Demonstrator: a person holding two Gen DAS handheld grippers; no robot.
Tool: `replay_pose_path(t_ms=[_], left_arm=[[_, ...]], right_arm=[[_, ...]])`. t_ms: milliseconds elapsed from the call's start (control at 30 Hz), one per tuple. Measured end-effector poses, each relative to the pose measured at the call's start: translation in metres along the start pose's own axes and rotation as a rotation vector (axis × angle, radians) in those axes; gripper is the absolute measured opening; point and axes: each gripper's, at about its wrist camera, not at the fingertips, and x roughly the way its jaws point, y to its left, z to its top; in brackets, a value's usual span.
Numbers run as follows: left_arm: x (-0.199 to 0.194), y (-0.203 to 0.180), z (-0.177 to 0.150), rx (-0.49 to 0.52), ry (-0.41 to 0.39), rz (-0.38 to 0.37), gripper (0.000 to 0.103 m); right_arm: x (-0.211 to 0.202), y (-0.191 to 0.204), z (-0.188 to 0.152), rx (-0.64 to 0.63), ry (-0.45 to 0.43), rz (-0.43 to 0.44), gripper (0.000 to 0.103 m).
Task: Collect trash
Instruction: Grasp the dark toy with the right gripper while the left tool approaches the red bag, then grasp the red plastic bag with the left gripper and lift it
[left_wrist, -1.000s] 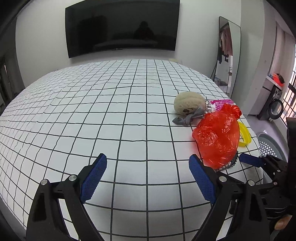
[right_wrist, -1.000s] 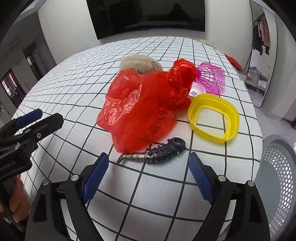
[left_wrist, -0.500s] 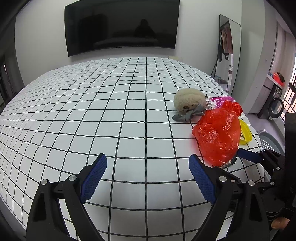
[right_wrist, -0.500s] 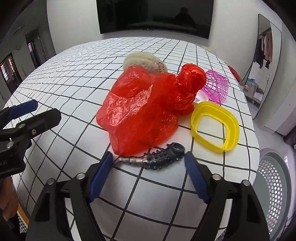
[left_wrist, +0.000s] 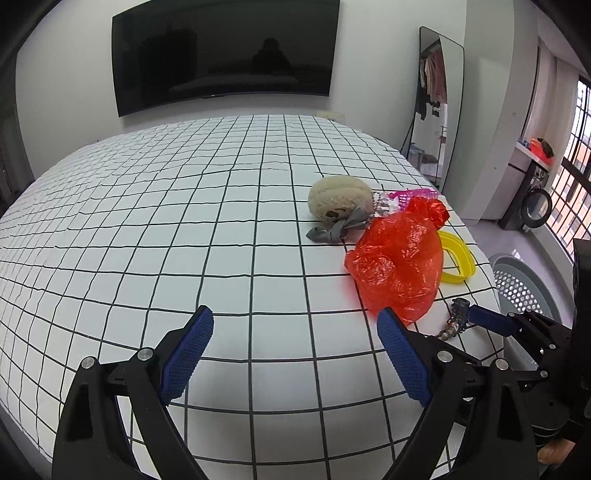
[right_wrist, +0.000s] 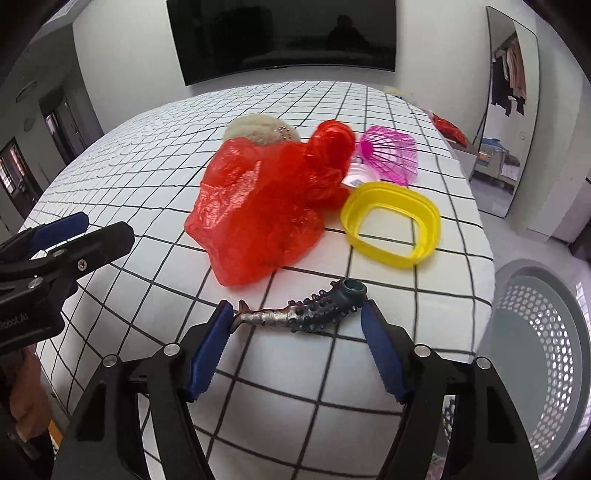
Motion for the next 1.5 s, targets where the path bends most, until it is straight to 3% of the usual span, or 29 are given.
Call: replay_pose_path(t_ms=[400, 667, 800, 1033, 1133, 1500], left_arm=[[0.008, -0.055, 0.020, 0.081, -0.025, -0.070, 0.091], [0.042, -0.080, 0.025, 0.103, 0.026, -0.075, 0.089], [0.049, -0.086, 0.025, 0.117, 0.035, -0.072, 0.072], [0.047, -0.087, 0.022, 0.114, 0.055, -0.107, 0.022], [0.041, -0.083, 0.021, 0.102, 0.051, -0.116, 0.017], [-0.018, -0.074, 0.030, 0.077, -0.071, -0.146, 0.016]], right_arm=[[-0.035, -0.051, -0.020, 0.137, -0.042, -0.060, 0.069], [-0.050, -0.076, -0.034, 0.220, -0.065, -0.068, 0.069], [-0.051, -0.079, -0.037, 0.236, -0.066, -0.056, 0.069], [-0.053, -0.078, -0.040, 0.242, -0.071, -0.036, 0.069], [-0.058, -0.079, -0.041, 0.249, -0.080, -0.037, 0.069], [-0.071, -0.084, -0.048, 0.272, -0.108, -0.050, 0.069]])
